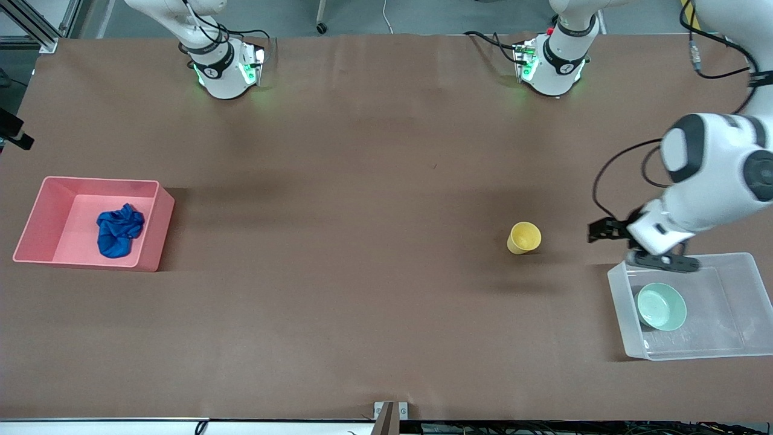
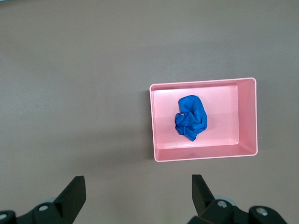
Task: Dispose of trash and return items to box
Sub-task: 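Move the left gripper to the yellow cup and grasp it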
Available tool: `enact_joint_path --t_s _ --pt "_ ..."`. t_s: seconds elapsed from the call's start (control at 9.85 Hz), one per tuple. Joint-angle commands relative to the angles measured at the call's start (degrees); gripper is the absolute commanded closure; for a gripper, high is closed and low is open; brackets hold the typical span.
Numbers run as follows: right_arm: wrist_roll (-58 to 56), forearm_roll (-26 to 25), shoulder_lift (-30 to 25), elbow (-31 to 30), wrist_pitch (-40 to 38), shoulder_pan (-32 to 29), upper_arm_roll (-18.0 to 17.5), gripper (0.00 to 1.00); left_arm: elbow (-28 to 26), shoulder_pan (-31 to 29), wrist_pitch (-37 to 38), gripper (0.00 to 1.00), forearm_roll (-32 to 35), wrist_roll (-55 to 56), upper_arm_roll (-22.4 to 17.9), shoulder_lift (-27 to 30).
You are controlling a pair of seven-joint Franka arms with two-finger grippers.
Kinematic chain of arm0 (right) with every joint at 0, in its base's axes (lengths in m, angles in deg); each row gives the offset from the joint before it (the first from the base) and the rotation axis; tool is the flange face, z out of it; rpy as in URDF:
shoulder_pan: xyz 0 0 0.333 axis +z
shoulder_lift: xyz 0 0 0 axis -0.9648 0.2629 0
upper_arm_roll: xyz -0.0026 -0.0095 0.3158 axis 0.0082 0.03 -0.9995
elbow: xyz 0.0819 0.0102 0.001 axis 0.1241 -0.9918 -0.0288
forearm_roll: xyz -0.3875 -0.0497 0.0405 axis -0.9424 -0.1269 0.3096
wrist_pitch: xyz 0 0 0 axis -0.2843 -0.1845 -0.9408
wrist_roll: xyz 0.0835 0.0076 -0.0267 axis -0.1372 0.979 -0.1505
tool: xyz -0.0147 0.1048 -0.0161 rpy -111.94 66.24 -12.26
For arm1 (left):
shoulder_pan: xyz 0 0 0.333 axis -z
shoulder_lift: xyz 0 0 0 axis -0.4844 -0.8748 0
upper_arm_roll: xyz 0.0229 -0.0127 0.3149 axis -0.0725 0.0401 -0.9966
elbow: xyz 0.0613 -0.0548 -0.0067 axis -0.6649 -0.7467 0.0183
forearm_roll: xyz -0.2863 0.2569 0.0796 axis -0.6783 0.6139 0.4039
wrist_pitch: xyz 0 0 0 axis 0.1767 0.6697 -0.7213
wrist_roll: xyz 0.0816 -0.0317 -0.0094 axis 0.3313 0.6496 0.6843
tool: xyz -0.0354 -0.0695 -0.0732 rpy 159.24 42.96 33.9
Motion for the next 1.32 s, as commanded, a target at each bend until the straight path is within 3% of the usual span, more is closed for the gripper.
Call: enact_joint_path --t_s 0.0,0.41,0.51,0.61,0.71,0.81,0.91,1.22 --pt "0.1 0.4 0.7 1.4 -0.7 -0.5 -0.4 0.0 -8.9 -0.5 -10.1 0.0 0.6 3.6 2.7 -0.1" --pt "0.1 0.4 0.7 1.6 -0.7 -0.3 -0.4 0.0 -11.9 3.3 -21.6 0.0 1.3 7.4 2.8 -6.6" --pt "0.1 0.4 0.7 1.6 -0.7 -0.3 -0.4 0.0 -11.8 4.3 -22.8 0.05 1.4 7.5 2.6 -8.4" --pt "-0.3 0.4 0.7 1.6 -0.6 -0.3 -0.4 0.0 -11.8 4.3 -24.2 0.14 2.7 7.6 2.6 -9.7" --pt "-0.3 0.4 0.7 1.6 -0.7 -0.3 -0.4 0.0 -11.8 4.4 -25.2 0.56 2.9 8.3 2.6 -10.8" --pt "-0.3 0.4 0.7 1.6 -0.7 -0.3 -0.4 0.0 -11.4 4.3 -25.3 0.89 4.3 8.4 2.5 -11.6" --pt "-0.3 0.4 0.7 1.6 -0.7 -0.3 -0.4 0.0 -11.3 4.1 -25.3 0.99 6.3 8.4 2.6 -11.9" --pt "-0.3 0.5 0.7 1.5 -0.7 -0.3 -0.4 0.0 -11.3 3.1 -24.9 1.0 7.1 8.4 2.7 -9.9"
